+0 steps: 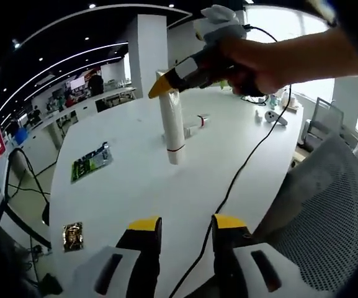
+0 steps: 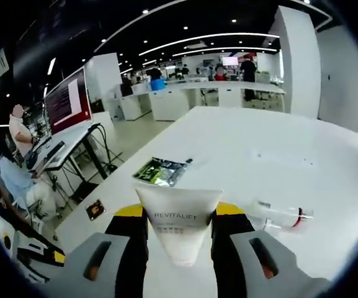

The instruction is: Arrange the skincare products in the storage area until every visible bottle or jar stands upright without overlapping.

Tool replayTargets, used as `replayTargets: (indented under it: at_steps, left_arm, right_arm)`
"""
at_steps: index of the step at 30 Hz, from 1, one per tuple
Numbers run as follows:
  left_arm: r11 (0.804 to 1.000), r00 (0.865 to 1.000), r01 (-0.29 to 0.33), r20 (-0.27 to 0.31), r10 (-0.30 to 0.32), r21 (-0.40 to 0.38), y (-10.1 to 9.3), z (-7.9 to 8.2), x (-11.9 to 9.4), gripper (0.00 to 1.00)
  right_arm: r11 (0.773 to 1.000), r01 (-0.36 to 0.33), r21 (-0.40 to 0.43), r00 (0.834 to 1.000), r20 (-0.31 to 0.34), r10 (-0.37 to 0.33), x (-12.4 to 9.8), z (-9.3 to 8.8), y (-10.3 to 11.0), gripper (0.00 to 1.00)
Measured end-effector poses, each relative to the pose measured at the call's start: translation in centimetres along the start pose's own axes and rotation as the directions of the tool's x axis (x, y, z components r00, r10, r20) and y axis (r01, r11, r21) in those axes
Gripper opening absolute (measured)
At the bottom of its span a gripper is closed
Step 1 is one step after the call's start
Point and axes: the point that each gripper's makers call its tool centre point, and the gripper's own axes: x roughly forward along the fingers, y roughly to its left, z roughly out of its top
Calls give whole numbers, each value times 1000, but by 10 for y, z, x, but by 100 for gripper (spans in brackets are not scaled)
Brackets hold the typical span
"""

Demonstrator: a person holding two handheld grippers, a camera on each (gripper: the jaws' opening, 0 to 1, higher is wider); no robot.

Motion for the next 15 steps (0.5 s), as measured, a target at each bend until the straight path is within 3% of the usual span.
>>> replayTargets:
  at_steps: [15]
  left_arm:
    - [1000,1000,-17,-18,17,-1,6,-4,2,29]
  right_arm:
    - [995,99,1,995,-8,-99,40,10,-27,37]
